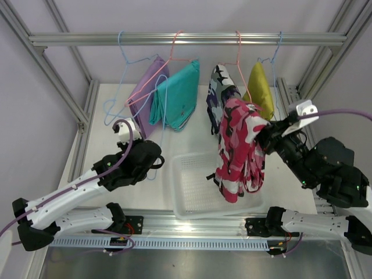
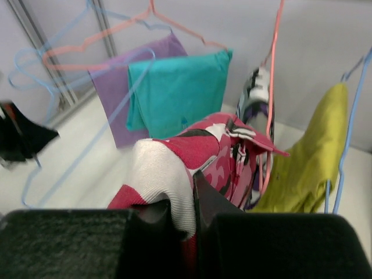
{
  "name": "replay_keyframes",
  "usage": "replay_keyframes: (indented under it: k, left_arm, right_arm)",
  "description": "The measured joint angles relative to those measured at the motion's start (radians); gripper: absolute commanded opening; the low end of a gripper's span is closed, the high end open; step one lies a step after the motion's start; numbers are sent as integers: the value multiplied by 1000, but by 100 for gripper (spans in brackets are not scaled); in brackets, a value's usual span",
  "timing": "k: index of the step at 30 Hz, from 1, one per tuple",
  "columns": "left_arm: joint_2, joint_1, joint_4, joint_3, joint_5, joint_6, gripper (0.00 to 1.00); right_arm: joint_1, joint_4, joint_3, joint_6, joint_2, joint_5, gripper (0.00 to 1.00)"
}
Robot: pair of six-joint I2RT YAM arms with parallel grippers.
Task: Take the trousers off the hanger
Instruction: Place the trousers in the bin.
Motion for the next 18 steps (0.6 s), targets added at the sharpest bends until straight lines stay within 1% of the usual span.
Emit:
replay_keyframes:
  k: [3, 9, 14, 18]
  left_arm:
    - [-30, 0, -14, 0, 1, 2, 0]
    - [-72, 0, -37, 8, 1, 3, 0]
    - [-84, 0, -45, 9, 5, 3, 0]
    - [-86, 0, -66, 11, 7, 0, 1]
  right_arm:
    - [0, -23, -143, 32, -107, 1, 0]
    - [0, -98, -282, 101, -220, 11, 0]
    - [0, -158, -317, 130, -297, 31, 0]
    - [-1, -164, -320, 143, -323, 40, 0]
